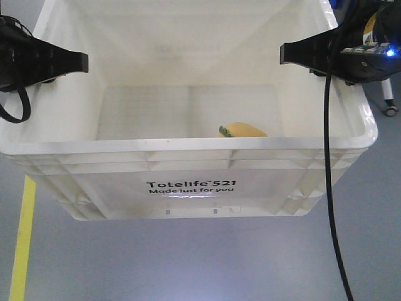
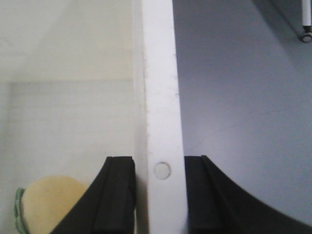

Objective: Place moving items into box and shelve
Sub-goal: 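Hold the tote raised in both grippers while the base backs away, then keep the tote held in both grippers while the base drives on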

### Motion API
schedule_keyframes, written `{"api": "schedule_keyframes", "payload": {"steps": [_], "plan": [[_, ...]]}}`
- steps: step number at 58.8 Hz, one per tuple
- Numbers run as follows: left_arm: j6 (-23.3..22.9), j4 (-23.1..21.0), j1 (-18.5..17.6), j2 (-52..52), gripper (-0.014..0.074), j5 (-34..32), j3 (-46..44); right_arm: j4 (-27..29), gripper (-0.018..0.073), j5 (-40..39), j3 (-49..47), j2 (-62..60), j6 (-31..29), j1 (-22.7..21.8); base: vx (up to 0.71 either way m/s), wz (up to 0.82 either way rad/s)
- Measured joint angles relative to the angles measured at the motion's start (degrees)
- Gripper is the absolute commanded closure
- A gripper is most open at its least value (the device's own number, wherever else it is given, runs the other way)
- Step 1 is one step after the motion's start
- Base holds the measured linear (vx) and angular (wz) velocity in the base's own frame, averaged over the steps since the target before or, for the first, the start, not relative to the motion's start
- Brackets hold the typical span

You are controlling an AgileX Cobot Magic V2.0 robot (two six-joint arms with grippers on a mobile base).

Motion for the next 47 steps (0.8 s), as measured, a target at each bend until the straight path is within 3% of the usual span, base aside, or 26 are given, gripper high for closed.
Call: {"api": "schedule_keyframes", "payload": {"steps": [47], "plan": [[0.0, 0.0, 0.0, 0.0, 0.0556, 0.5, 0.0, 0.0, 0.0520, 0.0, 0.0, 0.0, 0.0, 0.0, 0.20, 0.49]]}}
